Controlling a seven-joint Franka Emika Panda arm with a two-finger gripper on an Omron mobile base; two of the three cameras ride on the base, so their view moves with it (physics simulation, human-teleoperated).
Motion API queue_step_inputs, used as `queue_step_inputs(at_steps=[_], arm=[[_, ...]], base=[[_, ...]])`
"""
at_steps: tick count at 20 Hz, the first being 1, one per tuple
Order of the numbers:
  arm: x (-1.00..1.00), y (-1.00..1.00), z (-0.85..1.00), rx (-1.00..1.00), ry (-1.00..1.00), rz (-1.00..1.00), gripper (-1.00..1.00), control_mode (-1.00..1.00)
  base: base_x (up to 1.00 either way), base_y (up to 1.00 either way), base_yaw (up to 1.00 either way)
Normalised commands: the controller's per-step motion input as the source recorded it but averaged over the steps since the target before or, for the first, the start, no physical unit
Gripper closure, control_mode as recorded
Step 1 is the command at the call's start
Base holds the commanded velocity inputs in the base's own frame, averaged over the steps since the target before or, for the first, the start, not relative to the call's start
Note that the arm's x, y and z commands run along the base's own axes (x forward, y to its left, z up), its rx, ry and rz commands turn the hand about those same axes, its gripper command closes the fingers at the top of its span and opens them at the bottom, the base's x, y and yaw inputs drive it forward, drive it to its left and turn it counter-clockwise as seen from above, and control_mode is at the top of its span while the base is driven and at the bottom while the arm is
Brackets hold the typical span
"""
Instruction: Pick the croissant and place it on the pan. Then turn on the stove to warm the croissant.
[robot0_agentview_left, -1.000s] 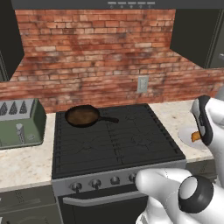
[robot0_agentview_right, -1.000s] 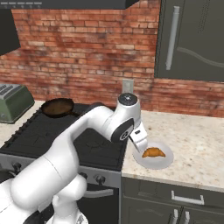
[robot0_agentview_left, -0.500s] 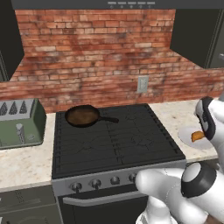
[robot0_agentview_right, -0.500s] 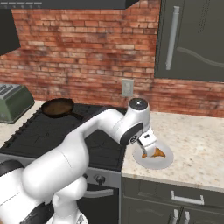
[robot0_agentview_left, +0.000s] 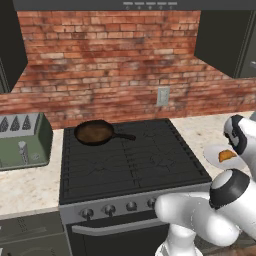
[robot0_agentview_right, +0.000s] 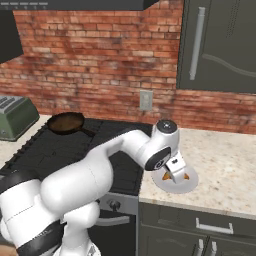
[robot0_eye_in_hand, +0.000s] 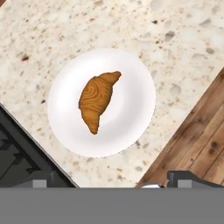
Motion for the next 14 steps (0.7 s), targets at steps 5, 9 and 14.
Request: queue_step_inputs(at_steps=[5, 9, 14], arm=[[0.2, -0.12, -0.18, 0.03, 0.0, 0.0, -1.0, -1.0], [0.19, -0.11, -0.17, 0.05, 0.0, 0.0, -1.0, -1.0], [0.16, -0.01, -0.14, 0.04, 0.01, 0.0, -1.0, -1.0]], base=[[0.0, 0.0, 0.0], [0.0, 0.0, 0.0], [0.0, 0.0, 0.0]])
